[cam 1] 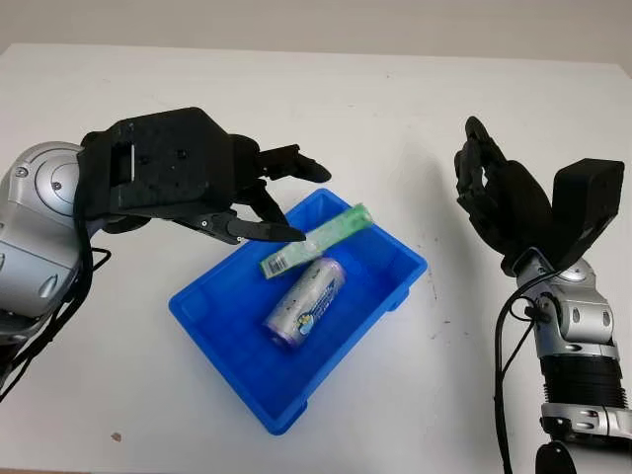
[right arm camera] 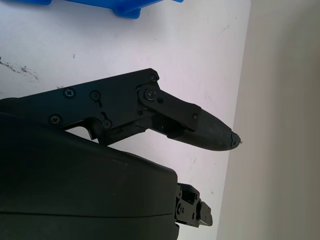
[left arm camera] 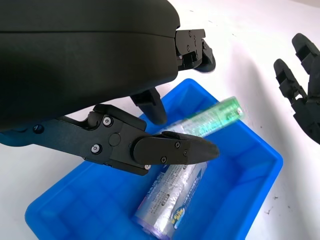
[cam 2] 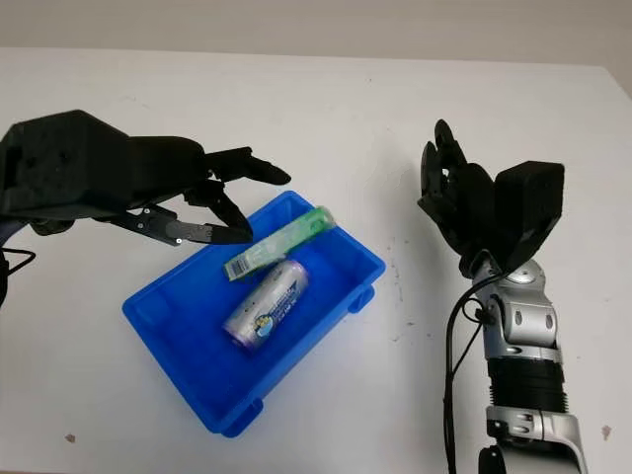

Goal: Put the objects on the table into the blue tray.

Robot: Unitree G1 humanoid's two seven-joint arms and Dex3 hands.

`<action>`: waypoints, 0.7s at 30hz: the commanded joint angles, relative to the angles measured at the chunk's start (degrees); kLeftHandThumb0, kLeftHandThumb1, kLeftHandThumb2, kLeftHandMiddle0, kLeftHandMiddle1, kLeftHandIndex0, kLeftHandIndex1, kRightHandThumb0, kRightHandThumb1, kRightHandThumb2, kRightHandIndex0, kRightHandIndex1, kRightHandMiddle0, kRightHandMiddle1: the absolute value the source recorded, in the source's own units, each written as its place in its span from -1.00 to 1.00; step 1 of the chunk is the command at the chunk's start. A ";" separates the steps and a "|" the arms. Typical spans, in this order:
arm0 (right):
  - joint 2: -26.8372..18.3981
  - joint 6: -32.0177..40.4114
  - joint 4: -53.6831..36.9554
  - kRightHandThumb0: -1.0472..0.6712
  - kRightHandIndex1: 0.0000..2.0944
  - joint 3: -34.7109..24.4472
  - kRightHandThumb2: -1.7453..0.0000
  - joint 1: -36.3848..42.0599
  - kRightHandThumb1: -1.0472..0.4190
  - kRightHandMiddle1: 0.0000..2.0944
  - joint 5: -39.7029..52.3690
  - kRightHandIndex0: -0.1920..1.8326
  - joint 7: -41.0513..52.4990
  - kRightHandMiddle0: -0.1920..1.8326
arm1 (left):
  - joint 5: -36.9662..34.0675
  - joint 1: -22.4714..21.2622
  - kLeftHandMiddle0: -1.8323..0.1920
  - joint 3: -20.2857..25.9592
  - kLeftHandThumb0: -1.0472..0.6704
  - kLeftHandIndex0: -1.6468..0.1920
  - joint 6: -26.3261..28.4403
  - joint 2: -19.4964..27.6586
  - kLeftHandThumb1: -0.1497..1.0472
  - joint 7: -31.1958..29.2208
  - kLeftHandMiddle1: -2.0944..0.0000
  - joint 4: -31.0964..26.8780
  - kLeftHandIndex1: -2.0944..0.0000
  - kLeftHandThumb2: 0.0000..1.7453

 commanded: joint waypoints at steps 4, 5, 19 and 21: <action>0.63 -0.87 0.07 -0.49 -1.00 -0.49 0.11 0.08 -1.00 -1.00 0.40 -1.00 -0.17 -1.00 | -1.77 2.50 0.63 9.13 -0.40 0.72 -3.69 -7.03 1.00 8.11 0.73 1.31 0.59 -0.76; 0.61 -0.93 0.08 -0.49 -1.00 -0.42 0.11 0.00 -1.00 -1.00 0.37 -1.00 -0.09 -1.00 | -2.26 3.32 0.64 11.43 -0.35 0.70 -5.24 -9.29 1.00 10.91 0.32 2.35 0.25 -0.77; 1.83 -3.14 1.62 -0.51 -1.00 -0.58 0.08 -1.97 -1.00 -1.00 1.09 -1.00 0.32 -1.00 | -3.17 5.10 0.69 28.24 -0.43 0.81 -34.00 -27.31 1.00 39.64 -0.56 28.25 -0.56 -0.54; 2.29 -3.36 1.60 -0.51 -1.00 -0.69 0.08 -2.20 -1.00 -1.00 1.19 -1.00 -0.29 -1.00 | -3.22 5.48 0.62 29.14 -0.48 0.78 -37.40 -27.67 1.00 40.79 -0.07 32.97 -0.24 -0.54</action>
